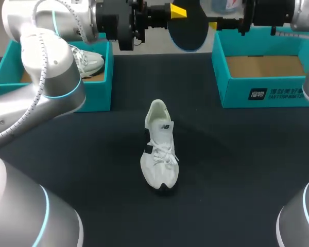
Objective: Take the shoe out of the shoebox, open the shoe tongue, remove and reinsert the insole, then place the shoe into the shoebox
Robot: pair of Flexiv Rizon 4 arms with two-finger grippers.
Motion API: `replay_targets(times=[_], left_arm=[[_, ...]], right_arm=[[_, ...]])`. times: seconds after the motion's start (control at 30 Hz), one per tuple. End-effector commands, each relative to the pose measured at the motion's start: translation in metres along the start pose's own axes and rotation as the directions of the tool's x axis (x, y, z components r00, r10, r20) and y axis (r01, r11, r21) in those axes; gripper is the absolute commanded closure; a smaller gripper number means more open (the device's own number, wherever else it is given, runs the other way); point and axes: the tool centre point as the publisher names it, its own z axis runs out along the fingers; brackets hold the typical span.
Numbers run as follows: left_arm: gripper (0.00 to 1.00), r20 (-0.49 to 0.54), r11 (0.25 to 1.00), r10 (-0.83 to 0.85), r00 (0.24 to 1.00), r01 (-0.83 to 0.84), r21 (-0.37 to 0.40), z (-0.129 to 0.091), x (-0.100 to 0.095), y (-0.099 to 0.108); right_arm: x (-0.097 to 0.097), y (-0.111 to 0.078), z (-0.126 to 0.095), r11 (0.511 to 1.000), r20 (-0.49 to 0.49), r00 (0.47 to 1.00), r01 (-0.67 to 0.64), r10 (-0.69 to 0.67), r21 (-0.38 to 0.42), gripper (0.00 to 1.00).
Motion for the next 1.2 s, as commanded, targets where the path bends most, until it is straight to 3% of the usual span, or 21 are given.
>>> replay_targets(times=[0.03, 0.6, 0.67, 0.87, 0.97, 1.2], left_arm=[[1.00, 0.004, 1.000, -0.008, 1.000, 0.008, -0.005, -0.002, 0.001, -0.003], [1.00, 0.019, 0.998, -0.058, 0.998, 0.058, -0.019, -0.012, -0.002, -0.007], [1.00, 0.015, 0.998, -0.058, 0.998, 0.058, -0.019, -0.014, -0.002, -0.008], [1.00, 0.011, 0.997, -0.072, 0.997, 0.072, -0.018, -0.017, 0.000, -0.009], [1.00, 0.010, 0.997, -0.075, 0.997, 0.075, -0.017, -0.019, 0.001, -0.011], [1.00, 0.012, 0.996, -0.084, 0.996, 0.084, -0.032, -0.024, 0.006, -0.016]], right_arm=[[0.004, -0.007, -0.018, 0.999, 0.025, 1.000, 0.016, -0.016, -0.028, 0.00], [0.000, -0.010, -0.019, 1.000, 0.031, 0.999, 0.028, -0.028, -0.004, 0.00], [-0.010, -0.017, -0.026, 0.998, 0.047, 0.998, 0.048, -0.050, 0.044, 0.00], [-0.022, -0.028, -0.056, 0.997, 0.052, 0.998, 0.030, -0.033, 0.071, 0.00], [-0.023, -0.032, -0.063, 0.996, 0.093, 0.994, 0.047, -0.054, 0.077, 0.00], [-0.040, -0.039, -0.069, 0.996, 0.082, 0.993, 0.077, -0.081, 0.050, 0.00]])
